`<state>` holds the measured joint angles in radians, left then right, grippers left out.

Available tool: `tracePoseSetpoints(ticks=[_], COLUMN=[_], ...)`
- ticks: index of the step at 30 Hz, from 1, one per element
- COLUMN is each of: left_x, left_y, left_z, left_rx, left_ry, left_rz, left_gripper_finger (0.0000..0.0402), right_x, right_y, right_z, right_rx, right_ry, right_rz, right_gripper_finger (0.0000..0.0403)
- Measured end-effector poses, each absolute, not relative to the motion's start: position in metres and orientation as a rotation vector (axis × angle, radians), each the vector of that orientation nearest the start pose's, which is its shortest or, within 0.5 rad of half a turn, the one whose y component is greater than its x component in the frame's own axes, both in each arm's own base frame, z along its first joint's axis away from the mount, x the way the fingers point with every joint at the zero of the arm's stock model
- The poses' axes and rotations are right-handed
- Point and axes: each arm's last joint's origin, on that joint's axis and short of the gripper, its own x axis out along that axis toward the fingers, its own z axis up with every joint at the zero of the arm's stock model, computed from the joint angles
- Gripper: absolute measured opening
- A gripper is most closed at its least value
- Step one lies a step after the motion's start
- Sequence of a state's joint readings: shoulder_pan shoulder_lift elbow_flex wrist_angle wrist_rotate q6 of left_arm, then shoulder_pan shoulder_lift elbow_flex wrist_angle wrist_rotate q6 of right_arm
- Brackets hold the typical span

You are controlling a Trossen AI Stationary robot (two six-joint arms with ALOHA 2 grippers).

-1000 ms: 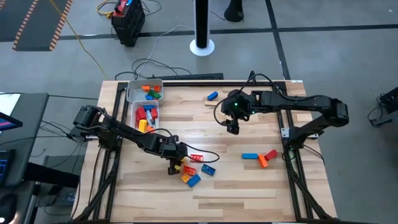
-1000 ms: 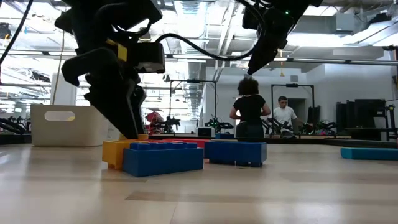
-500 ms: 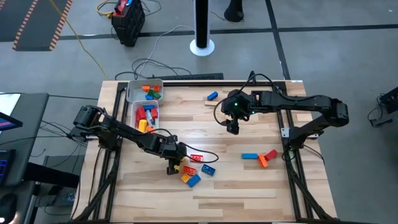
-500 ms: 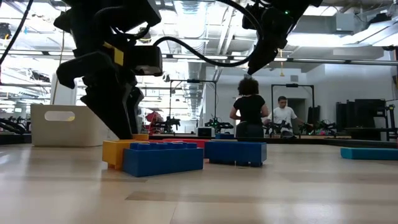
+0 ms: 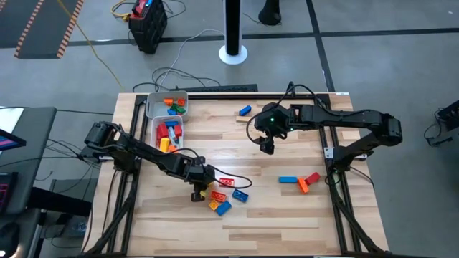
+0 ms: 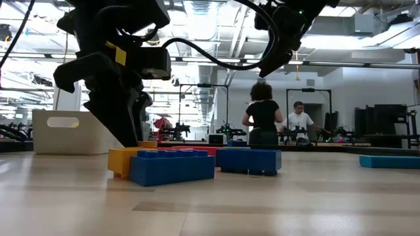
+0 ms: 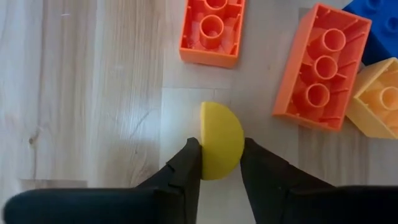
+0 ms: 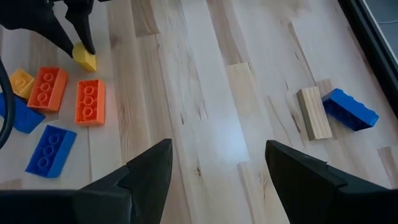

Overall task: Sort blocks by size
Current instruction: Put the small yellow wooden block into the gray bin

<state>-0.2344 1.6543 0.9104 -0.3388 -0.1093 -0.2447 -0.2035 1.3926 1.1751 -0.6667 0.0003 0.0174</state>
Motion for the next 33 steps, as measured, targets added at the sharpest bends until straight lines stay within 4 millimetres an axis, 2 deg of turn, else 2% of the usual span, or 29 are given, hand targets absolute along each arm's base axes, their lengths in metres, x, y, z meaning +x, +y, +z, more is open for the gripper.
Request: tracePoseSetpoints(ticks=[4,10,19,27,30,33], left_x=[0.301,0.3,0.291,0.286,0.285,0.281], left_y=[-0.069,-0.065,-0.037,-0.007,0.002,0.008], left_z=[0.16,0.159,0.181,0.197,0.201,0.198], left_rx=[-0.024,-0.023,0.012,0.02,-0.055,-0.155], left_ry=[1.071,1.09,1.081,1.051,1.034,1.08], left_rz=[0.012,0.029,0.058,0.09,0.07,0.13], left_gripper_finger=[0.007,0.0052,0.0004,0.0,0.0,0.0002], right_x=[0.281,0.28,0.28,0.28,0.28,0.281], right_y=[-0.058,-0.058,-0.058,-0.058,-0.058,-0.059], right_z=[0.294,0.294,0.293,0.294,0.294,0.294], right_rx=[0.113,0.153,0.184,0.206,0.205,0.205], right_ry=[0.881,0.88,0.884,0.874,0.874,0.865], right_rz=[-0.202,-0.22,-0.235,-0.249,-0.251,-0.254], right_gripper_finger=[0.0284,0.0284,0.0284,0.0284,0.0284,0.0284])
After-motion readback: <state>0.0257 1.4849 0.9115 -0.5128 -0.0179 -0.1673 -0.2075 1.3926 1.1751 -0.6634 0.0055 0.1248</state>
